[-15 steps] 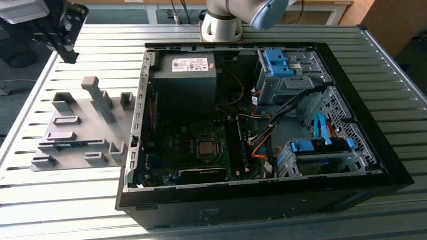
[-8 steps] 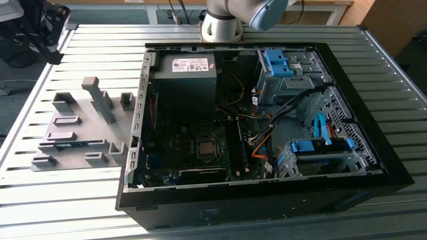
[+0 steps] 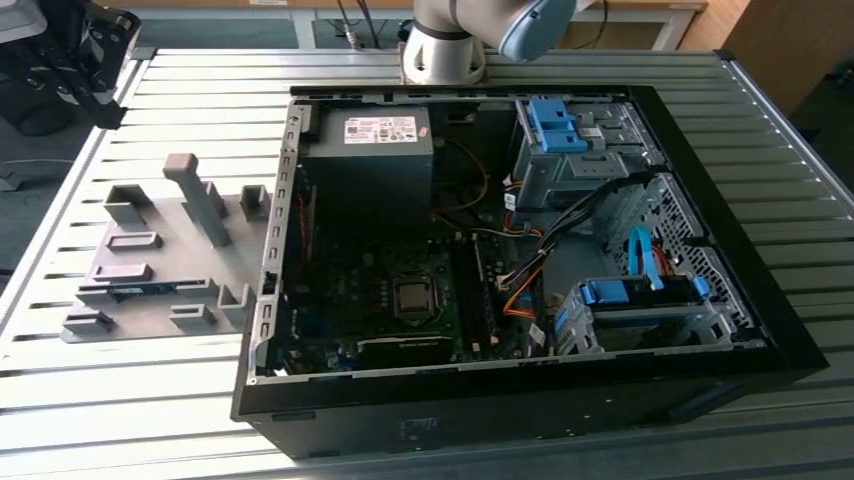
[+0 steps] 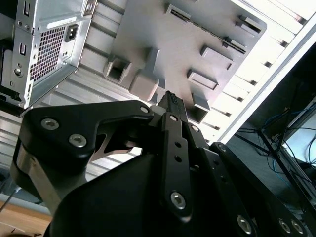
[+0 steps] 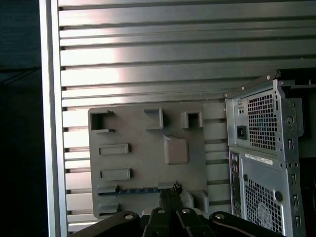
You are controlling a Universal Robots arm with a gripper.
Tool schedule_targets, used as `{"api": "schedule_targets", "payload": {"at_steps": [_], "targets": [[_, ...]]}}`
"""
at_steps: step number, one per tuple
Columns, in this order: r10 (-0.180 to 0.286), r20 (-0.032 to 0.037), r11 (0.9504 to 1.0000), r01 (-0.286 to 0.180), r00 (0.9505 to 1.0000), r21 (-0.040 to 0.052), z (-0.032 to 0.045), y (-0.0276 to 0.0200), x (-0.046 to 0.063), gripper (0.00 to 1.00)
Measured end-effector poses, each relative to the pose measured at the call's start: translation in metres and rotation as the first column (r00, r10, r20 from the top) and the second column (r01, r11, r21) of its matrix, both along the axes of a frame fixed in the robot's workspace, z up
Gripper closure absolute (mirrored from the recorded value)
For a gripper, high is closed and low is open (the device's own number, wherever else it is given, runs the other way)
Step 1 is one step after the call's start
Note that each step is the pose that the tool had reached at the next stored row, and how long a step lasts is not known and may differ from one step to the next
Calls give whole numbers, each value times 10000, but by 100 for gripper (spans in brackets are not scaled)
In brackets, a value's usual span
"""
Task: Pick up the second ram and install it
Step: 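Pick up the second ram and move it above second insertion slot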
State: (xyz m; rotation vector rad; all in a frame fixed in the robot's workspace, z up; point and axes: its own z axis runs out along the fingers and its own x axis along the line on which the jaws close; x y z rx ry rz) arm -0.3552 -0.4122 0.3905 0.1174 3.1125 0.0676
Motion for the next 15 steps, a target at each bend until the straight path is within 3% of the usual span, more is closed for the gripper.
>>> {"api": "schedule_targets", "payload": {"at_steps": [8,11,15], "targets": [[102,0,9999,-102,9999,1,0,0,-1,89],[599,0,9982,-599,9982,0,0,0,-2,89],[1301,1,9915,-1301,9915,-7,-6,0,-2,89]]}}
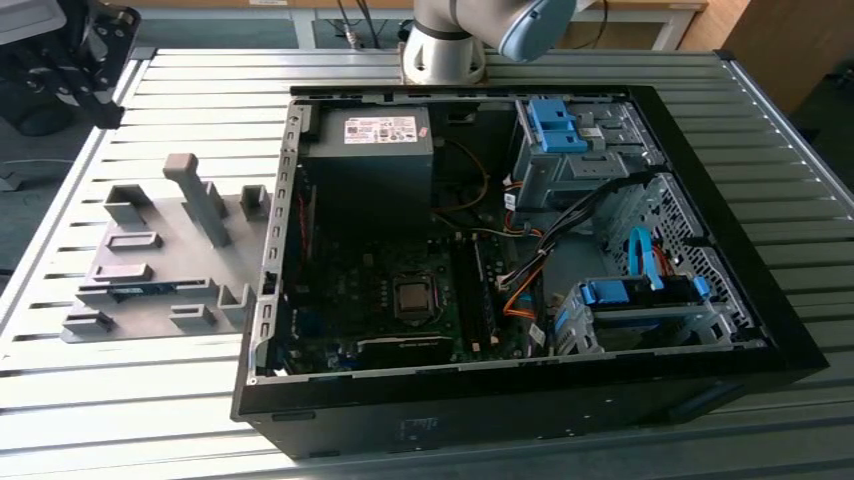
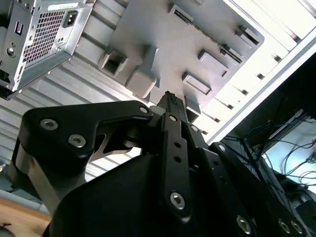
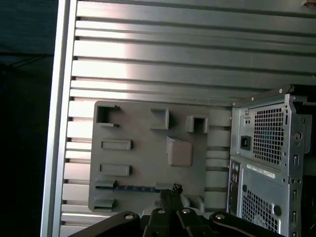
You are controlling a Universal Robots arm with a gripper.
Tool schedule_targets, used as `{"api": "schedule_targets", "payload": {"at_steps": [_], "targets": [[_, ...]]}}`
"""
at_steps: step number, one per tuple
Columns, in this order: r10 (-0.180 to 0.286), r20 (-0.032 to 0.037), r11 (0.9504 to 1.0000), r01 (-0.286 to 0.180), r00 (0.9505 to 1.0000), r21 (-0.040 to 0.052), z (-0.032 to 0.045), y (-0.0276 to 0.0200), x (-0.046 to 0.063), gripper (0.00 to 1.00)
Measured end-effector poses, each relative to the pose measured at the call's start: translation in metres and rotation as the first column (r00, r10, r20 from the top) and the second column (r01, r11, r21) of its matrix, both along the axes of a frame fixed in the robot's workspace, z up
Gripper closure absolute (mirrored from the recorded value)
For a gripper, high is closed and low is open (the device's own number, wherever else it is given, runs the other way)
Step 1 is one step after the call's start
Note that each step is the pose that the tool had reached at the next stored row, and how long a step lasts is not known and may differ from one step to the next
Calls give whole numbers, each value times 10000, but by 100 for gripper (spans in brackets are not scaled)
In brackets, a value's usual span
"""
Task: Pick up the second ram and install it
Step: 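Pick up the second ram and move it above second insertion slot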
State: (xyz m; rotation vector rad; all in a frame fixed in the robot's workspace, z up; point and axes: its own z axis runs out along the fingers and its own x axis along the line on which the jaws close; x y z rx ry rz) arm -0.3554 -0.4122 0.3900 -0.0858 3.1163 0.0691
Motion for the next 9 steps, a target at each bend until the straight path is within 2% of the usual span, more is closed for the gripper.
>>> {"api": "schedule_targets", "payload": {"at_steps": [5,9], "targets": [[734,-4,9973,-734,9973,-41,-3,-1,-1,89],[856,-4,9963,-856,9963,-42,-4,-1,-4,89]]}}
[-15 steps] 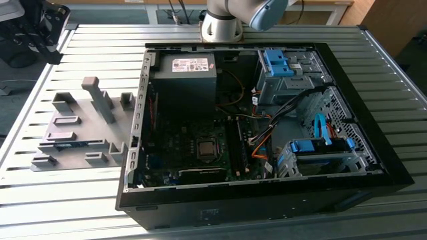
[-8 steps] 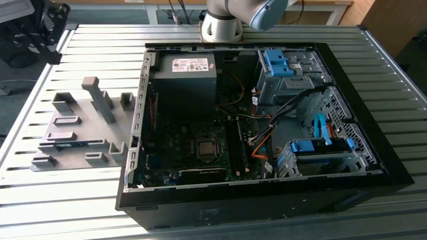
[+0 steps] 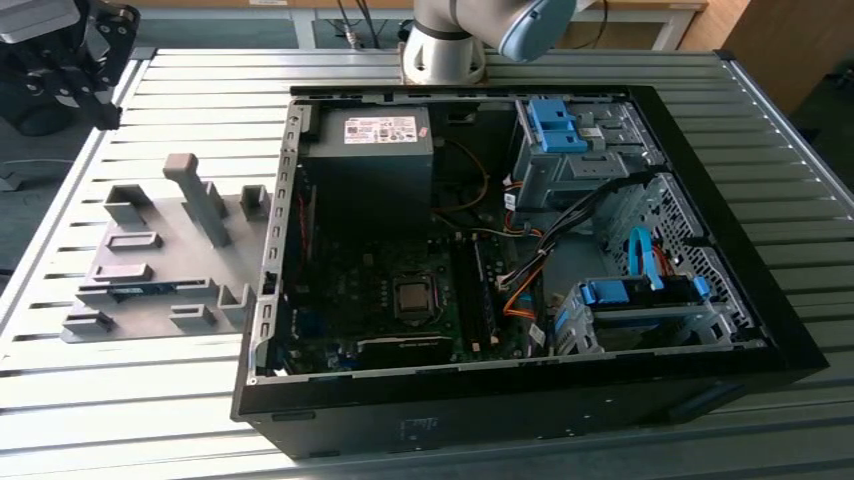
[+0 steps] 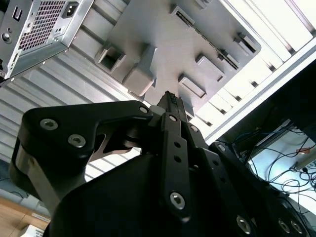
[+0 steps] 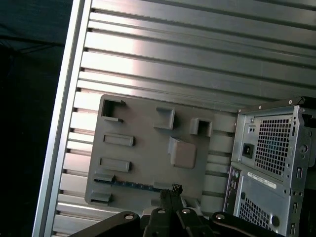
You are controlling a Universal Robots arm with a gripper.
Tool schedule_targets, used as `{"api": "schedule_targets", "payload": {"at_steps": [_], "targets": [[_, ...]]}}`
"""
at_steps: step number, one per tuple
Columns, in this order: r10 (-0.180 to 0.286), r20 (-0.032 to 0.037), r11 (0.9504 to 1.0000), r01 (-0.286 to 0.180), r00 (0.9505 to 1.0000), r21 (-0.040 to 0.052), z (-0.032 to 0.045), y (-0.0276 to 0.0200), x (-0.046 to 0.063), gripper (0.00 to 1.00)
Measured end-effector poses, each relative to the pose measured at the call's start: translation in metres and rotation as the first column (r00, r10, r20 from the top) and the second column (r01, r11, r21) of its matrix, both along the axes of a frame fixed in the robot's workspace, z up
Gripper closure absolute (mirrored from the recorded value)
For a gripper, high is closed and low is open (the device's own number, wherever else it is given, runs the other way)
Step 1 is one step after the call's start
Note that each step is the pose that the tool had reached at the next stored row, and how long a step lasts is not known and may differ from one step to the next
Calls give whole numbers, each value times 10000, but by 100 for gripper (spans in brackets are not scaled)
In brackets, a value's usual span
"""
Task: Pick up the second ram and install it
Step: 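Pick up the second ram and move it above second insertion slot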
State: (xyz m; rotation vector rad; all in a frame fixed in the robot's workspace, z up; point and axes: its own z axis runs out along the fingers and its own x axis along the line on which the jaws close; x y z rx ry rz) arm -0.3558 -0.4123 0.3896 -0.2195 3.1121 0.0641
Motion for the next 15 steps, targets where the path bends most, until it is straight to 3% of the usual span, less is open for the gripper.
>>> {"api": "schedule_targets", "payload": {"at_steps": [8,12,15], "targets": [[64,0,10000,-64,10000,0,0,0,0,89],[670,1,9977,-670,9977,1,-1,0,-1,89],[1223,1,9925,-1223,9925,1,-1,0,-1,89]]}}
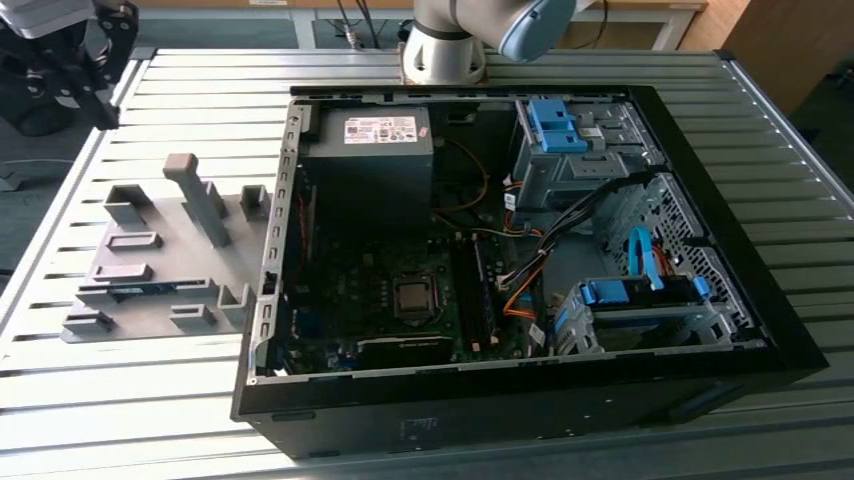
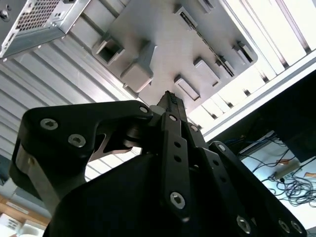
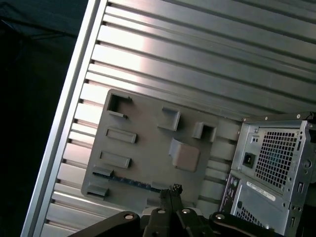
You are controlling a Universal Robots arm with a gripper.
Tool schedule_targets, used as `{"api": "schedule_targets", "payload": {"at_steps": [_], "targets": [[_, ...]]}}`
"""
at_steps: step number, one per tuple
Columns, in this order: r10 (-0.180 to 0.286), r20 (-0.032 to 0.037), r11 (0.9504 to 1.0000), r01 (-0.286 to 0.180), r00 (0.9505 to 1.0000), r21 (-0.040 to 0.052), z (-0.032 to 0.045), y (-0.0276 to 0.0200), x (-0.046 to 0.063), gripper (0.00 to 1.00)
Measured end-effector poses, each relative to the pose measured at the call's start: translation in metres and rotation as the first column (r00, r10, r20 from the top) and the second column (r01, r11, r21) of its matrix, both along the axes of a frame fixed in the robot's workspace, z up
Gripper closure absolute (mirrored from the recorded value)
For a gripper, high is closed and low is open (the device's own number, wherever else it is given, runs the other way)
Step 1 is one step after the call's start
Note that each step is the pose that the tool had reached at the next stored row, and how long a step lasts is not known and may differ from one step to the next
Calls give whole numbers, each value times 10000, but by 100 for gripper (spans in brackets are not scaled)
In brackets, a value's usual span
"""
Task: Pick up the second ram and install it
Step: 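Pick up the second ram and move it above second insertion slot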
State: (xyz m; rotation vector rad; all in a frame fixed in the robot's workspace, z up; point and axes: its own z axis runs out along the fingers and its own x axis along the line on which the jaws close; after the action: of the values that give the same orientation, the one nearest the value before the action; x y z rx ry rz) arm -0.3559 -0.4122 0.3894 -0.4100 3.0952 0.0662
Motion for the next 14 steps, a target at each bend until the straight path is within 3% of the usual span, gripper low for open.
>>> {"api": "schedule_targets", "payload": {"at_steps": [6,14], "targets": [[945,-2,9955,-945,9955,-31,-1,-1,-1,89],[1481,-5,9890,-1481,9890,-49,-2,-18,-27,89]]}}
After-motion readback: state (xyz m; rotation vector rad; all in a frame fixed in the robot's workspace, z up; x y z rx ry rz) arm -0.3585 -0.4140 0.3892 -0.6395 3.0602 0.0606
